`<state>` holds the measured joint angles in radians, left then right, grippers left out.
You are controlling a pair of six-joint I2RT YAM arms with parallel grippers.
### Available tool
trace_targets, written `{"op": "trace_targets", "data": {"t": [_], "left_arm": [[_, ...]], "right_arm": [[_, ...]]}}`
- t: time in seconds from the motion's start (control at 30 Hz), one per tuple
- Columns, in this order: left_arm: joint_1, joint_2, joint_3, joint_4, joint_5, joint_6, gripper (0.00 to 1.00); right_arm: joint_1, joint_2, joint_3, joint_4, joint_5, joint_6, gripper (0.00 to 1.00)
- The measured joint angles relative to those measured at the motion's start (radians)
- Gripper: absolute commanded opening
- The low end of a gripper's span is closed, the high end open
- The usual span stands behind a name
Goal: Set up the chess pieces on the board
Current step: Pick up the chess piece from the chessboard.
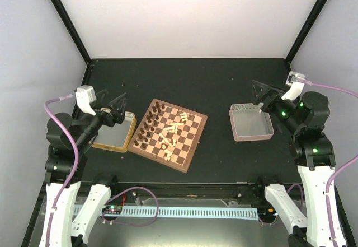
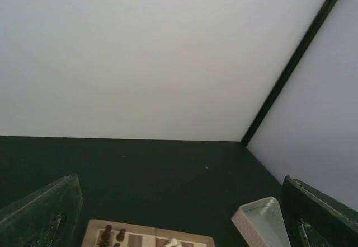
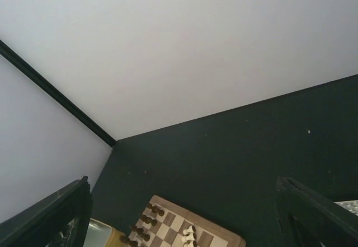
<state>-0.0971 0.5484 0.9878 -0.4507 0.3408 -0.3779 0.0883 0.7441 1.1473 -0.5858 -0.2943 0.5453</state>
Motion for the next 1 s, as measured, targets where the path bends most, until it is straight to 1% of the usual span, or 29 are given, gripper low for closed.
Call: {"op": "trace_targets", "data": {"t": [0.1,0.27,0.4,0.47,0.5,0.53,0.67,0.8,0.83,0.87,1.0], "left_arm": [[0.006,-0.006,-0.008,0.027,0.063,-0.02,0.99],[0.013,-0.017,-0.075,0.128,0.185,-0.081,0.99],[0.013,-0.013,-0.169,0.255,0.265,-0.158,0.99],[0.013,-0.002,-0.232,0.351,0.291,-0.208,0.99],[0.013,0.007,-0.261,0.393,0.298,-0.233,0.99],[0.013,0.023,-0.284,0.423,0.307,-0.253,0.99],[0.008,0.109,-0.305,0.473,0.325,-0.289,0.99],[-0.024,0.188,-0.305,0.479,0.325,-0.29,0.99],[-0.036,0.206,-0.305,0.478,0.325,-0.288,0.99],[-0.05,0.225,-0.305,0.478,0.325,-0.286,0.98],[-0.094,0.287,-0.305,0.47,0.32,-0.269,0.93]], "right_arm": [[-0.013,-0.013,-0.011,0.0,-0.026,0.018,0.91],[-0.024,-0.066,-0.109,0.037,-0.091,0.066,0.93],[-0.029,-0.057,-0.185,0.073,-0.223,0.085,0.94],[-0.029,-0.041,-0.235,0.102,-0.311,0.085,0.99],[-0.029,-0.038,-0.256,0.109,-0.337,0.084,0.99],[-0.029,-0.036,-0.303,0.11,-0.38,0.072,1.0],[-0.012,-0.039,-0.348,0.074,-0.418,0.011,1.0],[0.075,-0.009,-0.349,0.071,-0.417,-0.058,1.0],[0.089,0.002,-0.349,0.074,-0.414,-0.064,0.99],[0.113,0.021,-0.351,0.08,-0.395,-0.069,0.96],[0.222,0.114,-0.358,0.094,-0.296,-0.065,0.77]]}}
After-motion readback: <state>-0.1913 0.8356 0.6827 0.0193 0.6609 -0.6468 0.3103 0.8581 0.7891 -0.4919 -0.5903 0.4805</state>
